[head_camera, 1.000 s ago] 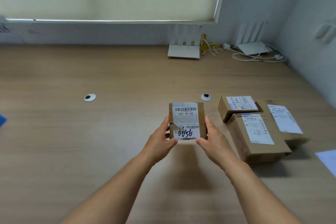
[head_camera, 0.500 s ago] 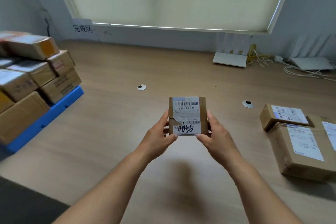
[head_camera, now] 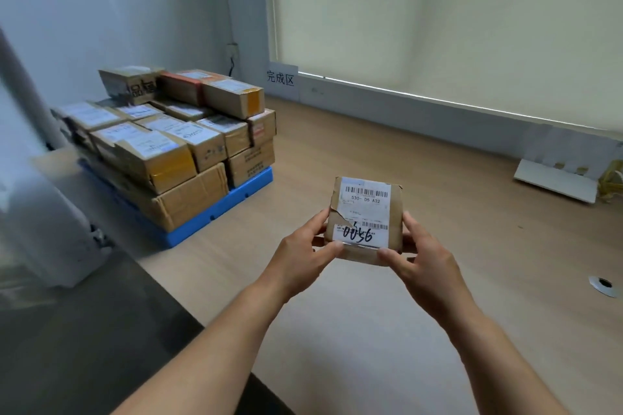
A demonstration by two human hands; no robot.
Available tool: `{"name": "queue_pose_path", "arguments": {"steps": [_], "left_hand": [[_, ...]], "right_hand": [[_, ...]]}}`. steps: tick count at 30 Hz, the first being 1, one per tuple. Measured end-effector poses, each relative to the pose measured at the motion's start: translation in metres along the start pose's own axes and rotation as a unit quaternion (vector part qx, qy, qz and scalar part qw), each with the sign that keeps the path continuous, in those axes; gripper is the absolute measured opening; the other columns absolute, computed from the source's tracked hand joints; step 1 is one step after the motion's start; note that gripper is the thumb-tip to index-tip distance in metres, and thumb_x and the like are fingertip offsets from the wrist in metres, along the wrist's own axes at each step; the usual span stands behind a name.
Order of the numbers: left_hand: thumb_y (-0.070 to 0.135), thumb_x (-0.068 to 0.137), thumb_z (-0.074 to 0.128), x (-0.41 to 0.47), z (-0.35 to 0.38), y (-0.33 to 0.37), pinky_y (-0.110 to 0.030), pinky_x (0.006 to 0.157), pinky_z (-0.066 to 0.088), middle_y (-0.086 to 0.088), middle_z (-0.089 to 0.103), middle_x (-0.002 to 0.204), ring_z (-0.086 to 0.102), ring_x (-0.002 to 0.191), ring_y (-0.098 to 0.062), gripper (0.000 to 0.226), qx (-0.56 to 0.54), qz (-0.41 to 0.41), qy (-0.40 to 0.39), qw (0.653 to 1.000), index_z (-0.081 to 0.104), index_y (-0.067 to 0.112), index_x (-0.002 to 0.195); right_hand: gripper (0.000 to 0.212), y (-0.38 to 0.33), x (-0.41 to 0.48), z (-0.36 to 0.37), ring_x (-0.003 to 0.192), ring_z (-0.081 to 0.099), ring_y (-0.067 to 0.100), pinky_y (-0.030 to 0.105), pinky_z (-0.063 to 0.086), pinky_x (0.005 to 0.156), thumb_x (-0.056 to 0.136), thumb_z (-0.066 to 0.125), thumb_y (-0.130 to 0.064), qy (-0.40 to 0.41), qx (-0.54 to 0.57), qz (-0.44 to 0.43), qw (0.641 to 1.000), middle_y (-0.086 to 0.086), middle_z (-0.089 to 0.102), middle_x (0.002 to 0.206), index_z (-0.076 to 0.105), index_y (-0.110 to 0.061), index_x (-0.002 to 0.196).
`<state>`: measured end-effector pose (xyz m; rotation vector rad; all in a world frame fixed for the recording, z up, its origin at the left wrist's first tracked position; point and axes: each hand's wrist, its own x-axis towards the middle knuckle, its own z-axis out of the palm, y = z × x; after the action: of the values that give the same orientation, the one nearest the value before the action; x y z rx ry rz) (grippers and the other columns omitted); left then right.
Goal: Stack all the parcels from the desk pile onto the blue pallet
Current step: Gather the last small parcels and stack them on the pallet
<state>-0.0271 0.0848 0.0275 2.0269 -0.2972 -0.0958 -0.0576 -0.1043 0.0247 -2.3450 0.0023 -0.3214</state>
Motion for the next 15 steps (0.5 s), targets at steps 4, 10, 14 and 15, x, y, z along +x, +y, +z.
{"name": "queue_pose_path", "arguments": {"steps": [4, 10, 14, 15], "left_hand": [[0.027, 0.093, 0.056, -0.007, -0.078, -0.020, -0.013, 0.083, 0.039, 0.018, 0.054, 0.119, 0.052, 0.100, 0.003, 0.057, 0.029, 0.006, 0.053, 0.998, 0.032, 0.035, 0.144], [0.029, 0.093, 0.056, -0.019, -0.195, -0.060, -0.014, 0.088, 0.038, 0.015, 0.050, 0.128, 0.046, 0.110, -0.001, 0.058, 0.041, -0.001, 0.100, 0.994, 0.030, 0.034, 0.145], [0.030, 0.093, 0.056, -0.026, -0.261, -0.087, -0.014, 0.093, 0.034, 0.015, 0.051, 0.132, 0.046, 0.116, -0.001, 0.058, 0.043, -0.009, 0.129, 0.991, 0.030, 0.035, 0.144], [0.030, 0.093, 0.056, -0.028, -0.276, -0.093, -0.014, 0.095, 0.034, 0.015, 0.051, 0.132, 0.046, 0.117, -0.001, 0.058, 0.042, -0.013, 0.135, 0.990, 0.031, 0.034, 0.145]], "right_hand": [[0.068, -0.065, 0.020, 0.045, 0.098, 0.058, 0.011, 0.028, 0.045, 0.082, 0.085, 0.066, -0.029, -0.006, 0.010, -0.036, 0.999, -0.006, 0.062, 0.117, 0.034, -0.027, 0.145], [0.071, -0.158, 0.044, 0.125, 0.103, 0.060, 0.013, 0.040, 0.049, 0.090, 0.082, 0.067, -0.036, -0.025, 0.034, -0.062, 0.997, -0.002, 0.064, 0.118, 0.036, -0.023, 0.144], [0.067, -0.213, 0.057, 0.173, 0.100, 0.061, 0.012, 0.039, 0.049, 0.088, 0.082, 0.068, -0.034, -0.026, 0.040, -0.086, 0.995, -0.004, 0.065, 0.114, 0.039, -0.025, 0.142], [0.067, -0.225, 0.060, 0.185, 0.100, 0.061, 0.012, 0.040, 0.050, 0.088, 0.082, 0.068, -0.036, -0.028, 0.041, -0.094, 0.994, -0.003, 0.065, 0.114, 0.039, -0.025, 0.142]]}}
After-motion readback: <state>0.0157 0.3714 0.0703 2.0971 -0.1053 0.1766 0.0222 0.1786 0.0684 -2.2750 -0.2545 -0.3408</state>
